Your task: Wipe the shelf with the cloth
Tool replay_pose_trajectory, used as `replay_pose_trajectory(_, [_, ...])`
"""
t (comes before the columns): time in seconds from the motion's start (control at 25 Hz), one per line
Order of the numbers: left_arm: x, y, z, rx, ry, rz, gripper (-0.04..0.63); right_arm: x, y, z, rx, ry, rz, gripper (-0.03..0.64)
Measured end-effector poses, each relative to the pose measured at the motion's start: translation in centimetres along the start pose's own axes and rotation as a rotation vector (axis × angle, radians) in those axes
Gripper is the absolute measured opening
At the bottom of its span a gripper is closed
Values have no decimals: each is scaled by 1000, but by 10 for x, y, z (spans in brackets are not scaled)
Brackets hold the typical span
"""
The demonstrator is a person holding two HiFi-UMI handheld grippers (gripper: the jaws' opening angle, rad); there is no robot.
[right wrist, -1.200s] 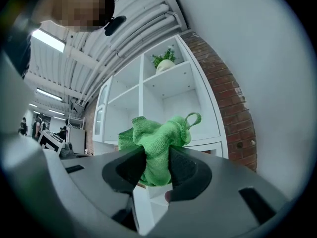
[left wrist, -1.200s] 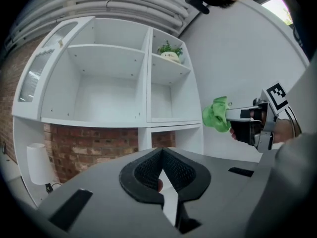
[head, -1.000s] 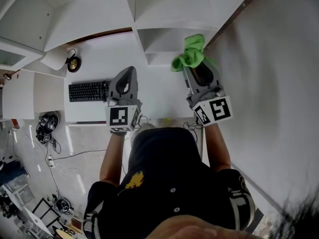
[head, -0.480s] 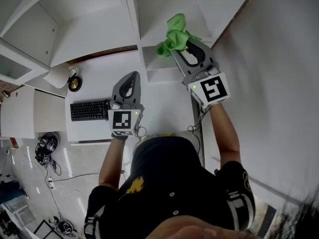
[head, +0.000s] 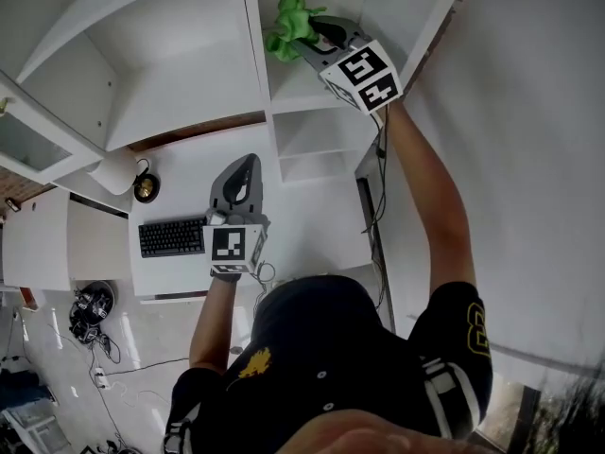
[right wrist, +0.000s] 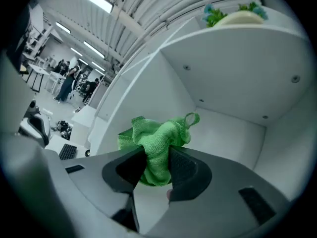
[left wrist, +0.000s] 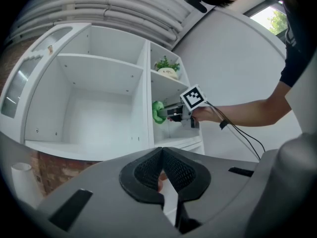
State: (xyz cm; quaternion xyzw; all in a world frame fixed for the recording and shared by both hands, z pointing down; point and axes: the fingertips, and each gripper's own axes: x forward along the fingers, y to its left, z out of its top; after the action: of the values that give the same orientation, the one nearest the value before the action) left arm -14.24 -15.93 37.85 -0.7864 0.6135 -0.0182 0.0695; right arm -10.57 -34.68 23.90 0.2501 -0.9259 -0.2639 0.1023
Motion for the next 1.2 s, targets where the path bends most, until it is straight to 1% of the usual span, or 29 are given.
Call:
replay_pose_trajectory(0.12, [2, 0, 7, 14, -20, 4, 17, 26, -3, -14, -115, 39, 65, 126])
replay_pose_trajectory(0.36, [19, -6, 9, 25, -14, -6, 17, 75, -20, -49, -319, 173, 82, 127])
replay_pose_trajectory(0.52, [28, -4, 4, 22, 3, 0, 17, 110, -13, -80, -515, 276, 141, 129])
replay_pose_trajectory(0.6, [34, -4, 0, 21, 12, -9, 17, 123, -9, -93, -578, 308, 158, 129])
replay_pose_trajectory(0.68, [38, -4, -3, 5, 18, -14, 17, 134, -6, -98, -584, 318, 169, 129])
replay_pose_trajectory(0.84, [40, 2, -11, -16, 31, 0, 17, 145, -7, -106, -595, 343, 188, 129])
replay_pose_trajectory(1.0, [46, 6, -18, -34, 47, 1, 17, 151, -8, -111, -605, 373, 186, 129])
replay_pose_trajectory(1.12, [53, 1, -21, -29, 53, -23, 17, 152, -9, -112, -576, 403, 181, 123])
replay_pose_trajectory(1.2, [56, -3, -21, -19, 52, -47, 17, 152, -10, -111, -575, 401, 180, 121])
